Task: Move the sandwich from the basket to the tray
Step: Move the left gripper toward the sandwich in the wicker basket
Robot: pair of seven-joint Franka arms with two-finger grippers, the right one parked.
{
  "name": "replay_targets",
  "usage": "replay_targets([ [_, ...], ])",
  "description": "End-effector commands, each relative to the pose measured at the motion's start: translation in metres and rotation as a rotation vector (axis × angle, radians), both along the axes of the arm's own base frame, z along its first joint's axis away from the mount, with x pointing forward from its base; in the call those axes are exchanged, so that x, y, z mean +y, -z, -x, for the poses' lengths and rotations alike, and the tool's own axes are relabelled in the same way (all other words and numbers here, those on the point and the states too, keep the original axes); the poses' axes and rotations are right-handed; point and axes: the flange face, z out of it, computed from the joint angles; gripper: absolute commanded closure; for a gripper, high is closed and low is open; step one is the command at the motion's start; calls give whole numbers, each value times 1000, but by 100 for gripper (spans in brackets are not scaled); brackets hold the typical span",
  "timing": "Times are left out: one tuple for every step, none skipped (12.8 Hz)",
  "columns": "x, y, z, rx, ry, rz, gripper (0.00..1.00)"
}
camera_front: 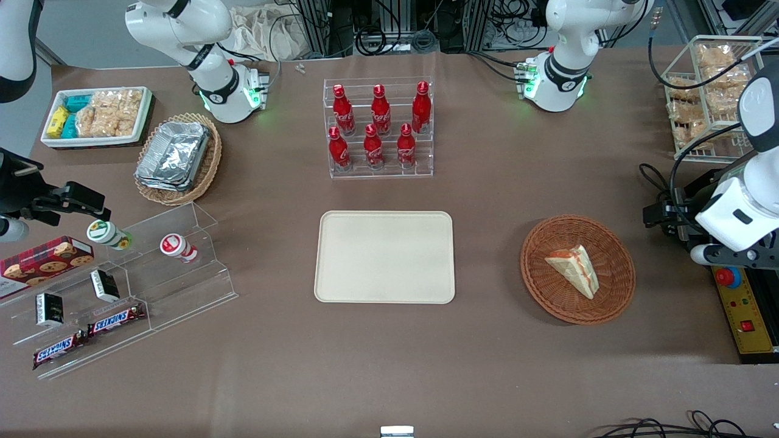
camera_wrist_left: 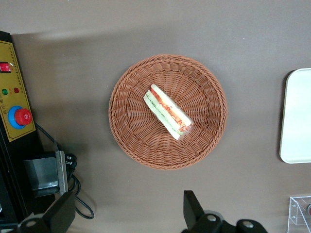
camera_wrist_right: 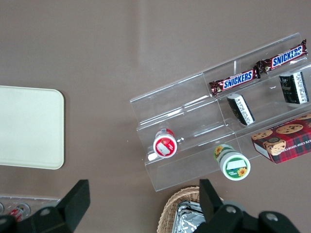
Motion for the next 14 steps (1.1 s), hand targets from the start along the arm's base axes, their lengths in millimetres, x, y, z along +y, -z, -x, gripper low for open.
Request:
replay_targets([
  [3, -4, -6, -12, 8, 3, 0],
  [2, -2, -7, -11, 7, 9, 0],
  [2, 2, -9, -5, 2, 7, 0],
  [1, 4, -11, -5, 4, 6, 0],
  [1, 7, -13, -1, 3, 9, 0],
  [-1, 13, -16, -4, 7, 5, 0],
  [-1, 20, -22, -23, 11, 3, 0],
  [-1, 29, -26, -24, -4, -2, 0],
  [-1, 40, -29, -15, -42, 1, 0],
  [-2, 50, -33, -11, -85, 2, 0],
  [-17, 71, -41, -13, -172, 1, 0],
  [-33, 93, -49, -12, -342, -3, 0],
  [-54, 110, -50, -7, -503, -13, 0],
  [-60, 120, -50, -3, -612, -18, 0],
])
